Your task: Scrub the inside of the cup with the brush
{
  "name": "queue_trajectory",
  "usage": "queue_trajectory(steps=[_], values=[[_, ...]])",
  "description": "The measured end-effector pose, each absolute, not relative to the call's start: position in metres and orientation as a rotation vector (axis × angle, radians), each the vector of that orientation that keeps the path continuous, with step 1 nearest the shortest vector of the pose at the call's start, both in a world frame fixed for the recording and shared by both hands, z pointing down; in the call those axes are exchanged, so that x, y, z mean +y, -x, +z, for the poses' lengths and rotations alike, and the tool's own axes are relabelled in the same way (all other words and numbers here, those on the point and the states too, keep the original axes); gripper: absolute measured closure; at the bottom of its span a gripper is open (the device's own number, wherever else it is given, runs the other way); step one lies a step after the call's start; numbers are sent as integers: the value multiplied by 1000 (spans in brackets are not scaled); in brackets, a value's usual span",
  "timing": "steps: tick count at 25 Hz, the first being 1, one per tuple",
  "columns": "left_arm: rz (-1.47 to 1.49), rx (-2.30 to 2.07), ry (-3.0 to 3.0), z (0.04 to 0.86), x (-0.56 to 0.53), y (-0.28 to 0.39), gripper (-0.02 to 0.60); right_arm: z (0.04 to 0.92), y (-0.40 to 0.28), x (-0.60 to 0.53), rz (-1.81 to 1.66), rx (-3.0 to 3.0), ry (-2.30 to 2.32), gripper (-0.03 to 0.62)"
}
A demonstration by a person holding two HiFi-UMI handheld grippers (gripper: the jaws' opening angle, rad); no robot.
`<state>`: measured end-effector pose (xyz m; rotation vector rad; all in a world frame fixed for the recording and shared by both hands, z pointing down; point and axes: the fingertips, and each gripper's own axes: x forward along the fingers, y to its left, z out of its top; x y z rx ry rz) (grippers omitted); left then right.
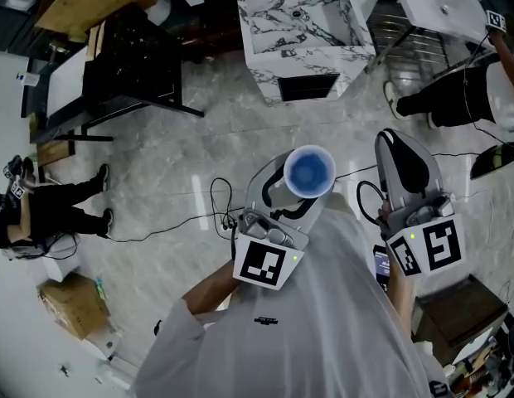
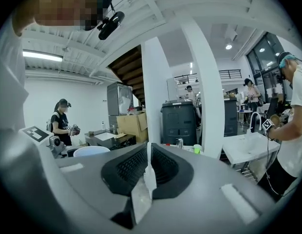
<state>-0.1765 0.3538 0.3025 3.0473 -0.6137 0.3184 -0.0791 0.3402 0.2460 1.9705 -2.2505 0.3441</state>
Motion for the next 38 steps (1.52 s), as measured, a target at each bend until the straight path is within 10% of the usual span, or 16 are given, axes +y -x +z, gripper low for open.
queue_trajectory(steps=[19, 38], values=[[371, -741, -3013, 324, 239, 232, 305, 265, 105, 256, 346, -2209, -2037, 566], [353, -892, -2991, 313, 6, 6, 305, 259, -100, 15, 314, -2372, -1820, 566]])
